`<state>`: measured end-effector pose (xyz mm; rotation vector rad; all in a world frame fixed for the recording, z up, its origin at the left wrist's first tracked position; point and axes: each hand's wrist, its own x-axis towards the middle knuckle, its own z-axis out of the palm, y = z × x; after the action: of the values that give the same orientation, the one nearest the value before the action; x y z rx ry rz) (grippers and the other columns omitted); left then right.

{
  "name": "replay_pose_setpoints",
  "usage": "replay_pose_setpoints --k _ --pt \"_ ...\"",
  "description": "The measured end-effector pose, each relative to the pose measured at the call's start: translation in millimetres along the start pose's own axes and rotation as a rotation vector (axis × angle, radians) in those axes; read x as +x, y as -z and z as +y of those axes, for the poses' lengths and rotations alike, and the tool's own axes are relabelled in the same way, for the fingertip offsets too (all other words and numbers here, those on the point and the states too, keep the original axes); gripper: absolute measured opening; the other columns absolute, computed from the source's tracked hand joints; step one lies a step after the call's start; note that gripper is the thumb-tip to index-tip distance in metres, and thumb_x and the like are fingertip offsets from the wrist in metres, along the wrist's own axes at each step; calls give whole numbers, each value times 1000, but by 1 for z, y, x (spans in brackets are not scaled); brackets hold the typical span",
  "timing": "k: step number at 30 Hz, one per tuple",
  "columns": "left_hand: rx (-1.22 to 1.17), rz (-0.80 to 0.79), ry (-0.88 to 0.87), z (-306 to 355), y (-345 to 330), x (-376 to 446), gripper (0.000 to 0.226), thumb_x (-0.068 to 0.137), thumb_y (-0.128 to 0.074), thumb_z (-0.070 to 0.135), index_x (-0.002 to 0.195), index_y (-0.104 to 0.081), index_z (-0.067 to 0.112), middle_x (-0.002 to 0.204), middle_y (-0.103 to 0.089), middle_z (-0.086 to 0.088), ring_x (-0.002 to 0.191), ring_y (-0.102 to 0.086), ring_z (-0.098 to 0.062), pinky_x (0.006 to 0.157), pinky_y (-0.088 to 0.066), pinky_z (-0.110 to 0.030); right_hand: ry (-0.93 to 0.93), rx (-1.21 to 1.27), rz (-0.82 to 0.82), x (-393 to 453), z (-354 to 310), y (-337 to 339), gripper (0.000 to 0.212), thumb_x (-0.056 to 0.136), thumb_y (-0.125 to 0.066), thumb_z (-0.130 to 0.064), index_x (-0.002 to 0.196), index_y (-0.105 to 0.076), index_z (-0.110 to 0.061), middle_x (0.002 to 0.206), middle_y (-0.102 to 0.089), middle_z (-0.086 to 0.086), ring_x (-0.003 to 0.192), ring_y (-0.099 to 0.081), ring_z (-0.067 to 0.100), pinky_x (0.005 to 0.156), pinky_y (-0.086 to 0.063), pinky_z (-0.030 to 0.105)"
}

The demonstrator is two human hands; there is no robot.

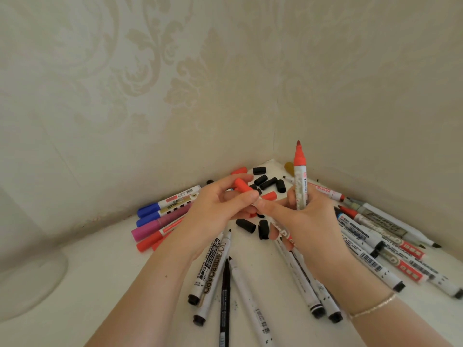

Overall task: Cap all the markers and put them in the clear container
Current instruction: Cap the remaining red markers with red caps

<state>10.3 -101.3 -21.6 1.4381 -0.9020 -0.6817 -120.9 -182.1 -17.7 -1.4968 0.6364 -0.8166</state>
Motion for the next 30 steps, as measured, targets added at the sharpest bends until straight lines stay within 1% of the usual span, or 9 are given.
replay_pose_setpoints --k 2,5,7,10,17,21,24,27,30 --pt "3 32 -8 1 3 2 32 94 -57 11 126 -59 11 96 -73 -14 83 -72 -21 72 -56 -20 -27 -51 -70 1 -3 -3 30 79 -75 -23 72 -49 -9 62 -68 11 38 -56 12 34 -42 23" --pt "-120 279 -5 5 24 7 32 97 -50 7 129 -54 10 83 -64 -4 72 -66 -15 60 -55 -19 -74 -75 -99 3 -4 -1 20 91 -61 -23 92 -57 -4 72 -71 10 48 -63 16 42 -53 27" --pt "-111 410 -20 4 45 7 36 98 -50 8 132 -45 19 80 -56 -6 67 -67 -15 55 -55 -21 -93 -171 -74 6 -1 6 15 95 -54 -25 91 -55 -11 66 -67 7 40 -52 14 37 -44 22" --pt "313 524 -54 1 67 4 44 91 -64 22 127 -40 27 79 -60 1 65 -64 -14 58 -50 -20 -150 -295 -51 14 7 12 15 97 -48 -24 91 -49 -11 71 -53 12 41 -34 11 37 -31 20" --pt "1116 189 52 -5 50 -1 19 84 -64 48 87 -55 31 80 -58 12 80 -59 -13 66 -44 -29 -137 -395 -62 21 17 12 4 96 -43 -18 98 -46 -18 68 -39 5 48 -30 10 45 -31 26" --pt "1327 177 24 -10 40 0 16 92 -53 46 95 -54 30 94 -54 11 94 -57 -14 74 -45 -30 -116 -427 -57 21 16 13 11 96 -43 -21 106 -45 -18 66 -40 3 47 -32 10 44 -33 24" --pt "1285 205 -37 -13 35 4 11 94 -53 34 101 -56 27 104 -56 9 98 -58 -16 79 -47 -32 -109 -461 -72 19 13 12 4 97 -41 -20 99 -45 -19 65 -40 1 45 -31 7 39 -32 18" --pt "1154 206 -190 -17 17 10 25 97 -48 28 120 -58 29 109 -57 5 99 -56 -15 83 -47 -32 -107 -499 -96 16 12 11 6 97 -40 -19 94 -45 -16 65 -39 1 47 -31 8 39 -30 19" --pt "1248 163 -261 -29 3 21 37 101 -41 29 137 -49 29 115 -53 1 106 -51 -18 88 -41 -30 -102 -525 -101 14 11 10 9 96 -40 -20 89 -45 -16 62 -38 -1 48 -32 9 40 -30 20"
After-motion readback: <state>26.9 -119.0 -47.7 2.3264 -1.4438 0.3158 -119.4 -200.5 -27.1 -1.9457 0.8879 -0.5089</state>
